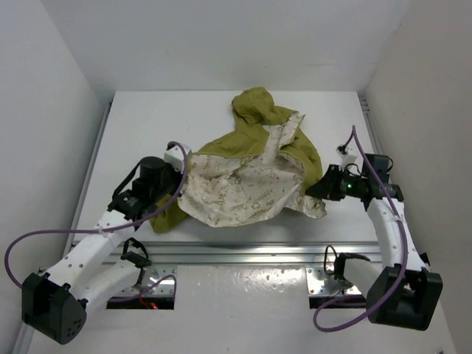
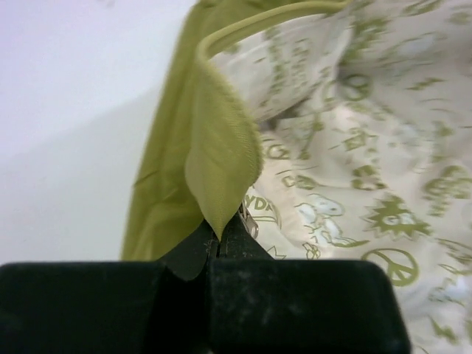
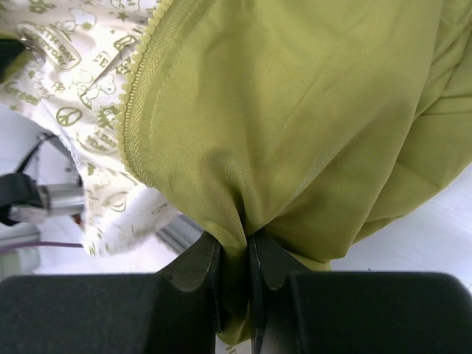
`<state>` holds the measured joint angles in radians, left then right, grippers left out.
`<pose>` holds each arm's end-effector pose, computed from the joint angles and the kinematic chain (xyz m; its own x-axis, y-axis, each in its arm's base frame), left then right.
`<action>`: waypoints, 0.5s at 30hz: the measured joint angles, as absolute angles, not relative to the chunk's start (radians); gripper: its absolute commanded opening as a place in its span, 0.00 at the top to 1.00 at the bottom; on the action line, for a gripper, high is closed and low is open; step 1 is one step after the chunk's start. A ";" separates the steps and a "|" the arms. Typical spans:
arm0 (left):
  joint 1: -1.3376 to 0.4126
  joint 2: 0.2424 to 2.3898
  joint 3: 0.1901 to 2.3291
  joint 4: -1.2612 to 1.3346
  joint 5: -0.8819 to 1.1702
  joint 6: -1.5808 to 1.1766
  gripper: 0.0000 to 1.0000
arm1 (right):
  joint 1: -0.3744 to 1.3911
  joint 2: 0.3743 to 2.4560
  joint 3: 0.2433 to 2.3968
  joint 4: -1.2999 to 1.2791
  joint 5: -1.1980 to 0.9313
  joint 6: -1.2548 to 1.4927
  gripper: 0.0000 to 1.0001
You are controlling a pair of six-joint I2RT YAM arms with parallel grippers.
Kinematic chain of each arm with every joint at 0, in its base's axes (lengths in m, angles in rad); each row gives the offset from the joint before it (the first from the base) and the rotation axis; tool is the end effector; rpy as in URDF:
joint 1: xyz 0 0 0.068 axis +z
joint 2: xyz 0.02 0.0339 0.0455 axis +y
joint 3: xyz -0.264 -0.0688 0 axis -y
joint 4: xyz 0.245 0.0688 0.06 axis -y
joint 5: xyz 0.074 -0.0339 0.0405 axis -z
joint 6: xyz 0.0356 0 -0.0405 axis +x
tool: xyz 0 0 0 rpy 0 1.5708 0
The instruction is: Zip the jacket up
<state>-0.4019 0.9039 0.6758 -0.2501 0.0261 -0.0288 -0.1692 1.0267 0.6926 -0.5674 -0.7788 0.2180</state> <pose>0.1894 -0.0815 0.2736 -0.4352 0.1537 -0.8871 0.4000 0.9157 -0.0376 0.1975 -0.0084 0.2378 -0.8218 0.2965 -0.4866 -0.1352 0.7281 0.6720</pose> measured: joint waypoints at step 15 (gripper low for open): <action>-0.333 0.888 0.676 -0.318 -0.253 0.105 1.00 | -0.448 1.032 0.725 -0.682 -1.019 0.210 0.86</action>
